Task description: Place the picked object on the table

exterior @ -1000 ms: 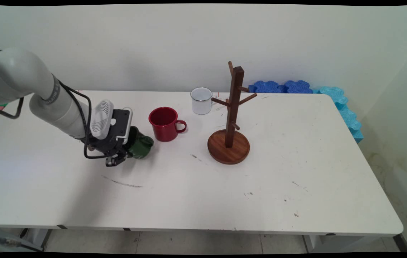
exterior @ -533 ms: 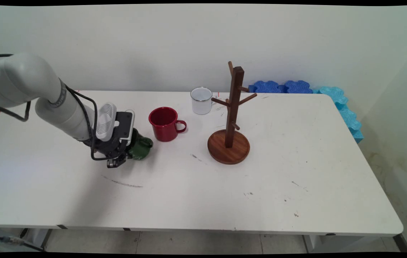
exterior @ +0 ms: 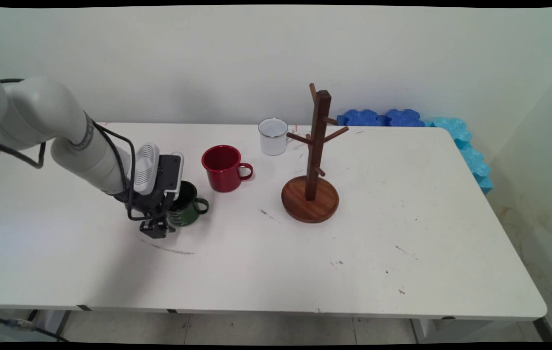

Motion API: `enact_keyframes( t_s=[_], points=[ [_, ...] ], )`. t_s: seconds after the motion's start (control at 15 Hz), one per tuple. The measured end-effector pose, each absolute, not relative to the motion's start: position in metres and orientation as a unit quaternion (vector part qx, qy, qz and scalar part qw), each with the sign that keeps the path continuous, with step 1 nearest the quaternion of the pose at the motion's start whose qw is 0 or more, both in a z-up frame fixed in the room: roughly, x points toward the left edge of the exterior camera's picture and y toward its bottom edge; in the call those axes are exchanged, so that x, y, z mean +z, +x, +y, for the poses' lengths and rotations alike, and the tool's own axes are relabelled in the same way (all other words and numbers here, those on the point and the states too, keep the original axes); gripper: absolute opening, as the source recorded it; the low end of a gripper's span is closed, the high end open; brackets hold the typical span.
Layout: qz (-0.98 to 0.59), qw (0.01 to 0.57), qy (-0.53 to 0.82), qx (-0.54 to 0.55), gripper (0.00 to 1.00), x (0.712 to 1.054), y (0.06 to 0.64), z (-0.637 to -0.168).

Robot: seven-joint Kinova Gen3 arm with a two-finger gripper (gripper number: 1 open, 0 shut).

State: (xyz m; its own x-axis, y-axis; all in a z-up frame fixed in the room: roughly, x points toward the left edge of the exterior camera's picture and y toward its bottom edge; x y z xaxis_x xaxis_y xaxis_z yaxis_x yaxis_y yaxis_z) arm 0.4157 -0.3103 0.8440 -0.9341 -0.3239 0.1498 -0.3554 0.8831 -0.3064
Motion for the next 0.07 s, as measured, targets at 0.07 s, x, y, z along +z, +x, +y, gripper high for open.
enact_keyframes(
  t_s=[0.07],
  points=[
    [-0.969, 0.047, 0.177, 0.166, 1.00, 0.8436, 0.4158, -0.3086]
  ],
)
